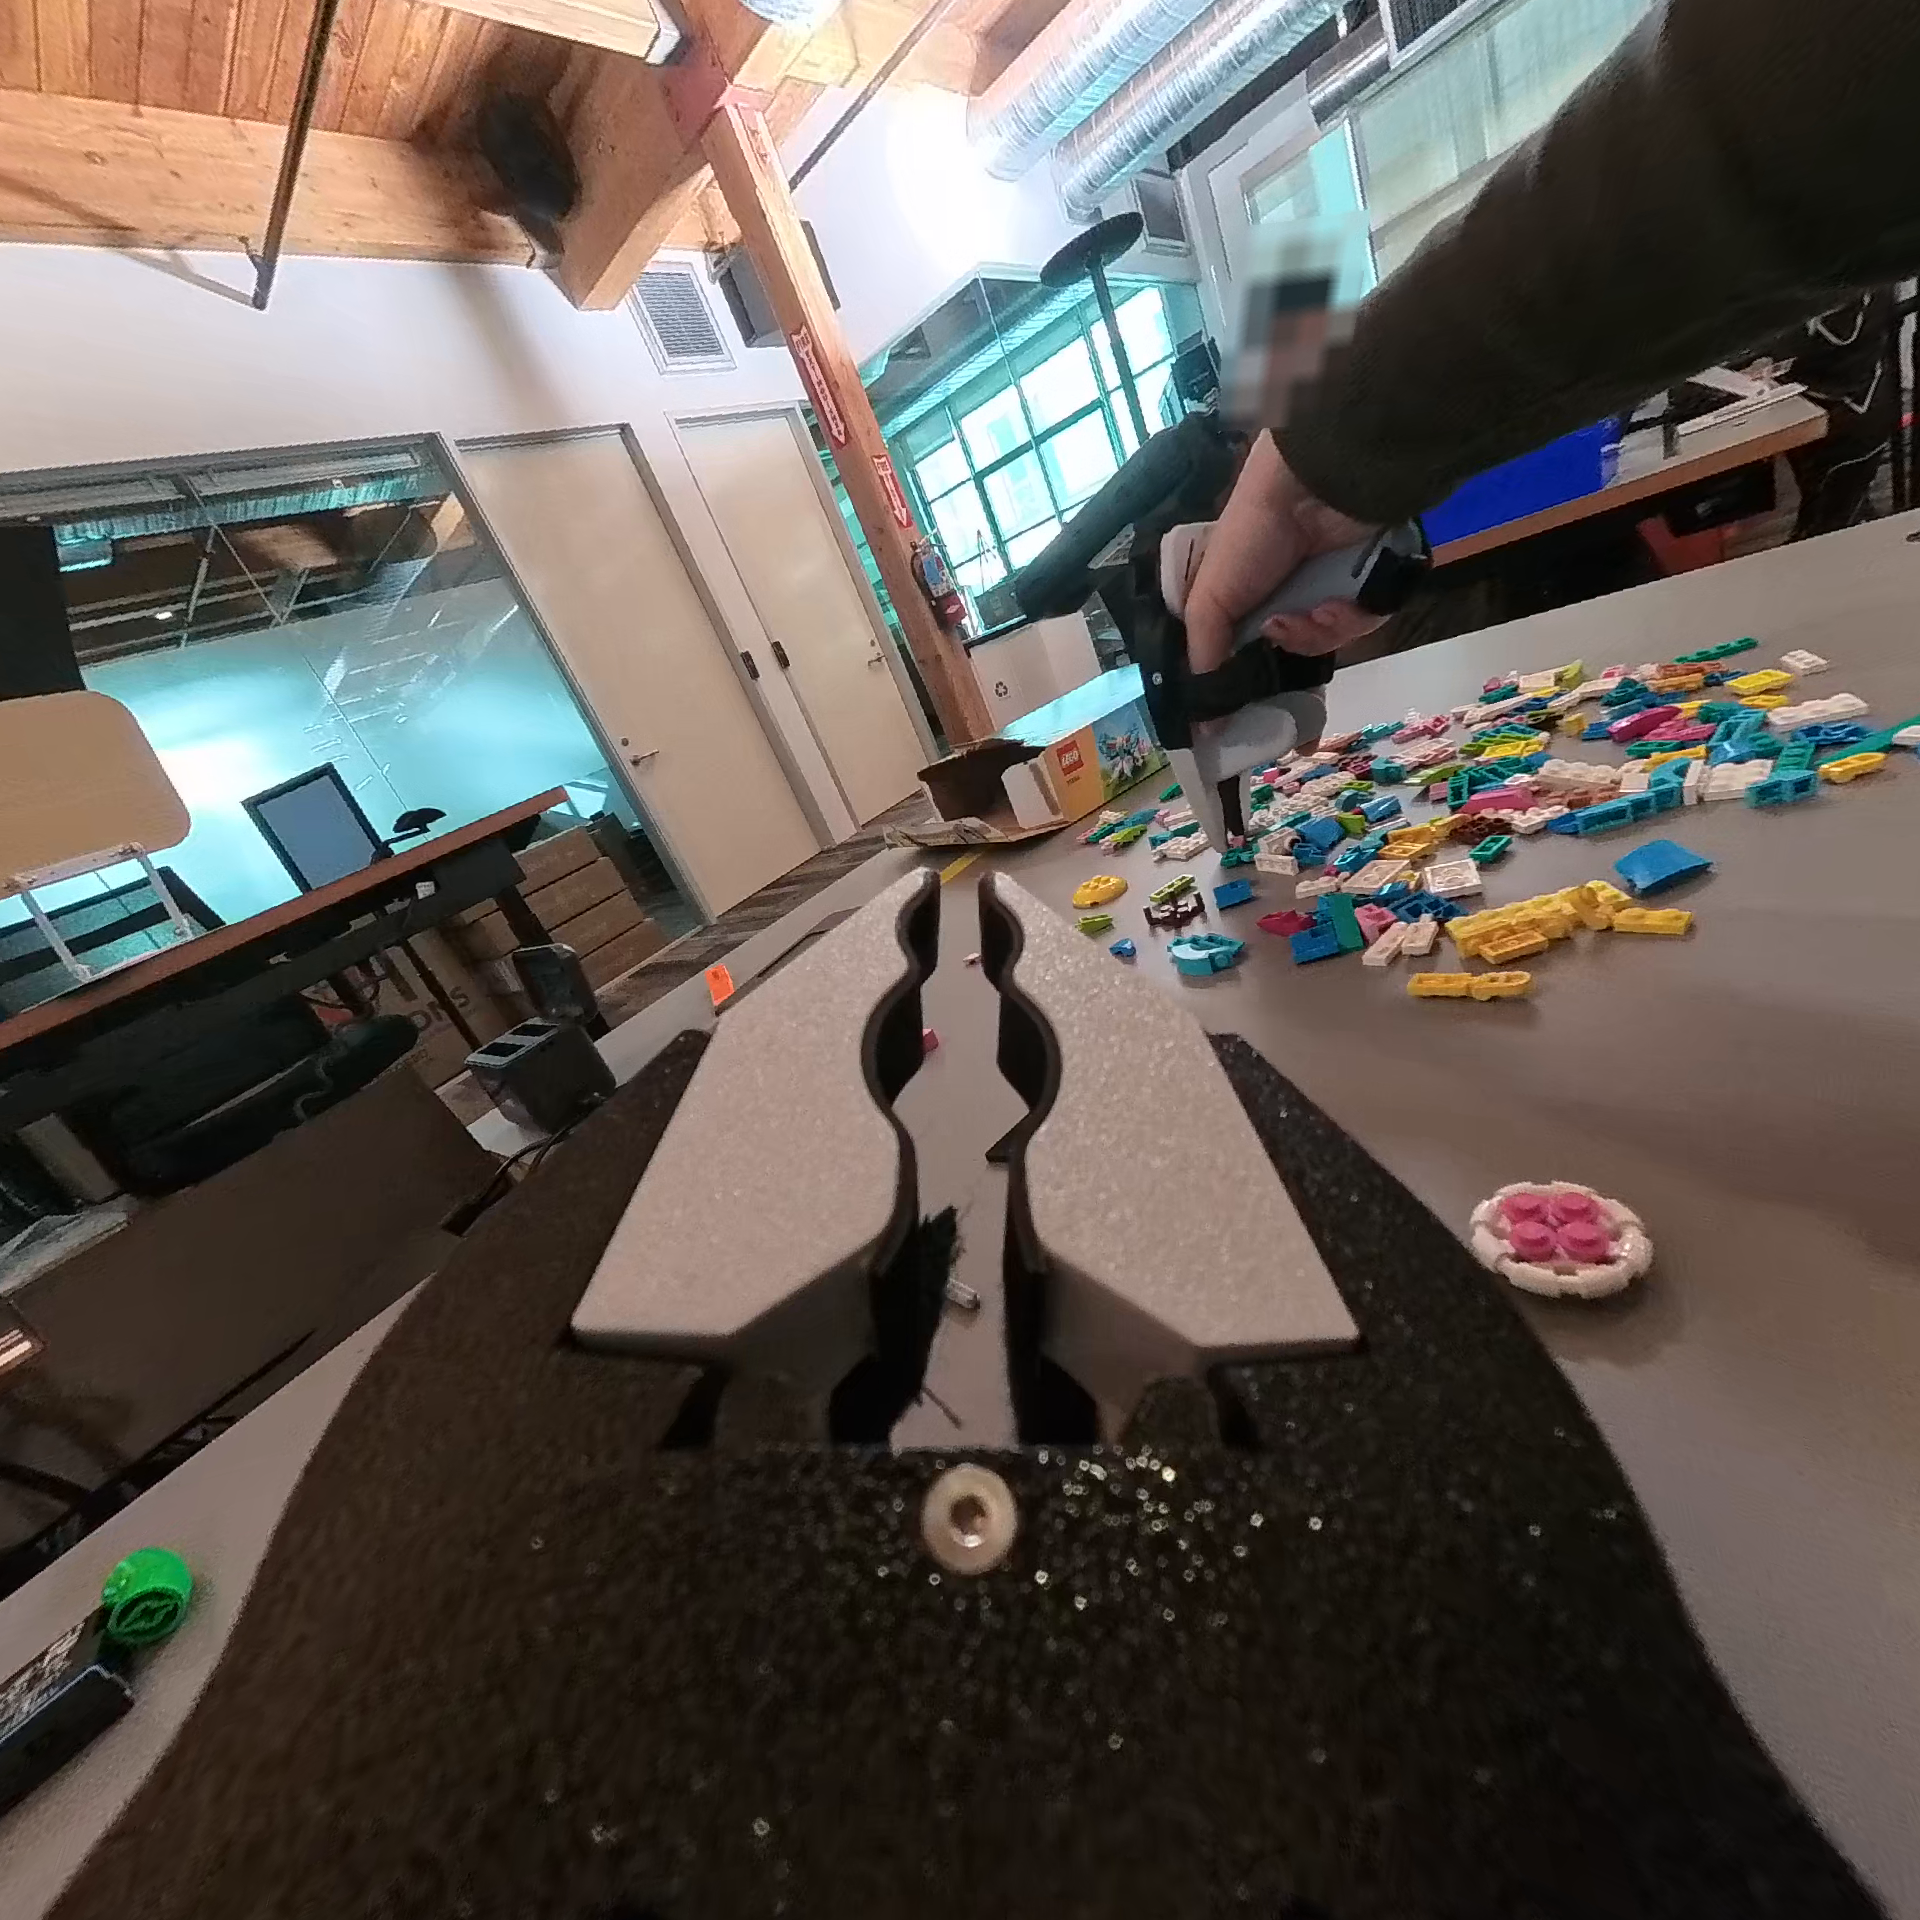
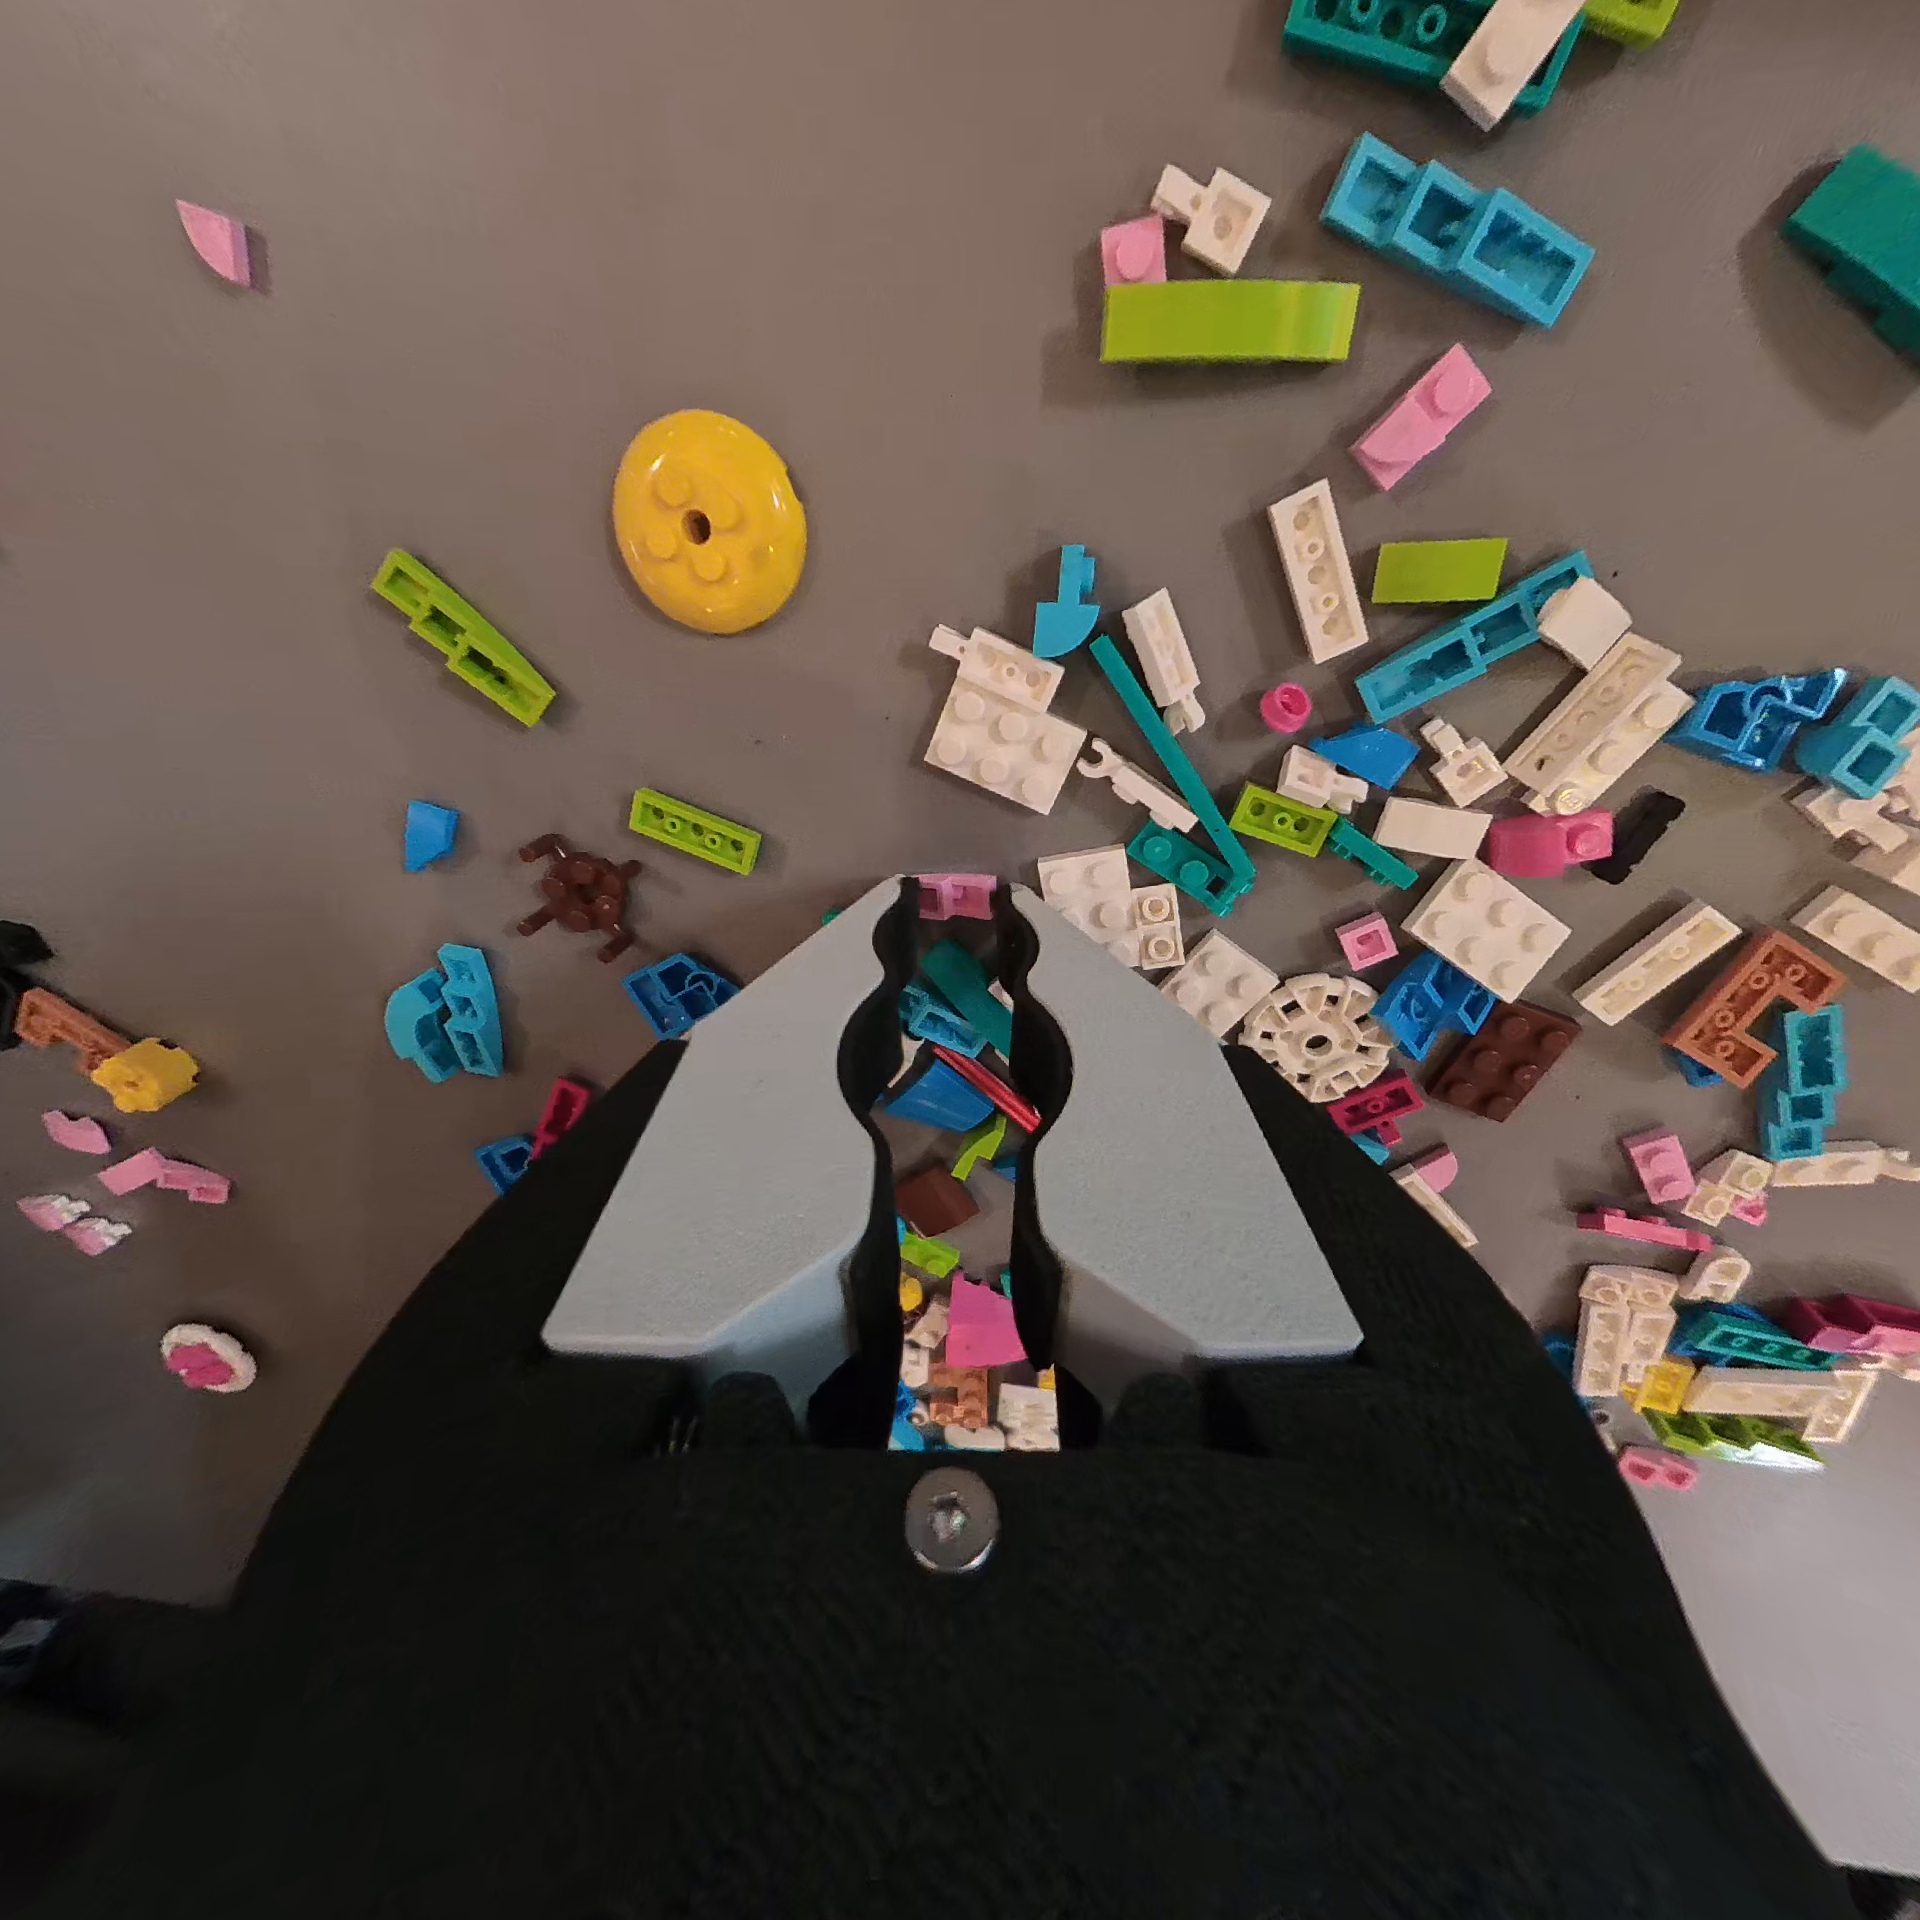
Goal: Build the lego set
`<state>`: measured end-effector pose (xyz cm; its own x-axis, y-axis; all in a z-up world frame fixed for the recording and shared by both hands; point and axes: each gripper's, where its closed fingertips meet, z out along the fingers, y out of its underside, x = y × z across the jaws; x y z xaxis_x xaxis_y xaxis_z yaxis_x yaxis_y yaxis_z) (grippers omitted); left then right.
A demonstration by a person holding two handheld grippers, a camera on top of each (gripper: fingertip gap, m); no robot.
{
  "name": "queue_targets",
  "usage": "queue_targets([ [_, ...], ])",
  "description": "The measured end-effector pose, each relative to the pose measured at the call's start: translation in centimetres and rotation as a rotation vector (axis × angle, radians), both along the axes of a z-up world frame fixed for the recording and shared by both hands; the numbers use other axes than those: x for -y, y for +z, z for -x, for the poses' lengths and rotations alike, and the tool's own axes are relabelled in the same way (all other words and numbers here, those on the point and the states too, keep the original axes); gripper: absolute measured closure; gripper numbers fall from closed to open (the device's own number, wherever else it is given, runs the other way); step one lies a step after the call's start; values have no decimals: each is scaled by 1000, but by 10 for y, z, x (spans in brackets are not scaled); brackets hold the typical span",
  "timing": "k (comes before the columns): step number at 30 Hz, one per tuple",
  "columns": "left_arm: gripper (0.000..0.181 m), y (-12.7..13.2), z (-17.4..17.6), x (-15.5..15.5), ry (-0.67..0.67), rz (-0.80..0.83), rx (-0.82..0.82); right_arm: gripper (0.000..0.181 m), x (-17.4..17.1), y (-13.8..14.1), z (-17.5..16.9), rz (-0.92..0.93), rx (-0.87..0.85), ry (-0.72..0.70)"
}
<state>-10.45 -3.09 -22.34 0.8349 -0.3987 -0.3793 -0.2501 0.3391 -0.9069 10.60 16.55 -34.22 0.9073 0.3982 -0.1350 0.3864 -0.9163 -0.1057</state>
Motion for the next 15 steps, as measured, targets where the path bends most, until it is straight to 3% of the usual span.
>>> queue_targets([
  [10, 177, 0, -1, 0, 0, -2, -6, 172, 2, 18, 17, -70, -72, 66],
  [15, 177, 0, 0, 0, 3, -4, -4, 172, 47, 43, 81, -87, -245, 267],
])
